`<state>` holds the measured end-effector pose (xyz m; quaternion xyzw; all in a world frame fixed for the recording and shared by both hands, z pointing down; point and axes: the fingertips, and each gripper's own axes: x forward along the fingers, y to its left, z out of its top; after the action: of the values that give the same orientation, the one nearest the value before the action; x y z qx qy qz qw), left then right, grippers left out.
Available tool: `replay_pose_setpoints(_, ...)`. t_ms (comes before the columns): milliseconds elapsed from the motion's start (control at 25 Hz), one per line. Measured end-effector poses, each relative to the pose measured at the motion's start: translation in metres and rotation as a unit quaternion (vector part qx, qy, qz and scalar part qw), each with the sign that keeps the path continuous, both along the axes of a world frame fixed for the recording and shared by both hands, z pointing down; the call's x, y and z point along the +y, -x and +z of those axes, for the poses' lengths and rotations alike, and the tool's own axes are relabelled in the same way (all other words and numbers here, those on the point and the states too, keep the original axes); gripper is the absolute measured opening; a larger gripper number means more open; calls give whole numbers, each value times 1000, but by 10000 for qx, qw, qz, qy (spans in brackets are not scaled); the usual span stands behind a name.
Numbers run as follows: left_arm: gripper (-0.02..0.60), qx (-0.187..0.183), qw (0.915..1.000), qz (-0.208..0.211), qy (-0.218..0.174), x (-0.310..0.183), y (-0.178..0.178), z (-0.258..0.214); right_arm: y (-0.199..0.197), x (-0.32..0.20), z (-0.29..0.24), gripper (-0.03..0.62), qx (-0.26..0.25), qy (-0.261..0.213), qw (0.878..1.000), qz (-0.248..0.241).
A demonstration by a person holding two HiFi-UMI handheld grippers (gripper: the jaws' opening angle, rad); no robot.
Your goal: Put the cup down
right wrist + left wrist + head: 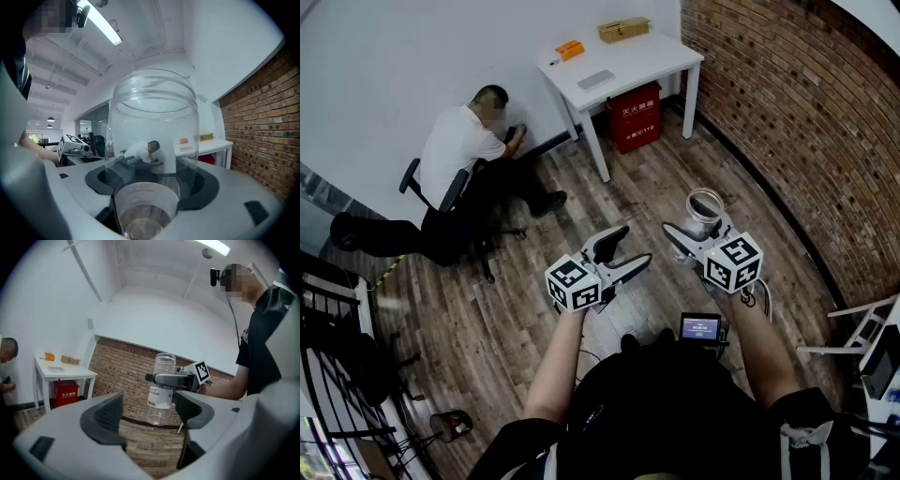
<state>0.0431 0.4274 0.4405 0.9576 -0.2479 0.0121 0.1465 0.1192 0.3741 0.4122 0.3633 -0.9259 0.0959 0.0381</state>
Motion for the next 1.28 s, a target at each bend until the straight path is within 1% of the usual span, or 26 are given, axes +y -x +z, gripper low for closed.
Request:
replay_pose_setpoints(400,353,41,10000,16,-14,-4,-6,-3,-2,-3,-2,360,15,-40,10000,-4)
replay_pose_setpoints(640,350,39,10000,19,-10,-7,-5,-3,-2,-5,0,360,-121,48,9999,-46)
replay_pose_setpoints(840,348,42,10000,3,-8,-9,-4,-2,0,-4,1,360,-127,67,9999,-86)
replay_pose_setpoints(1280,344,-2,10000,-42,23,-16,-14,1,-10,-10,4,360,-165,106,9997,-150)
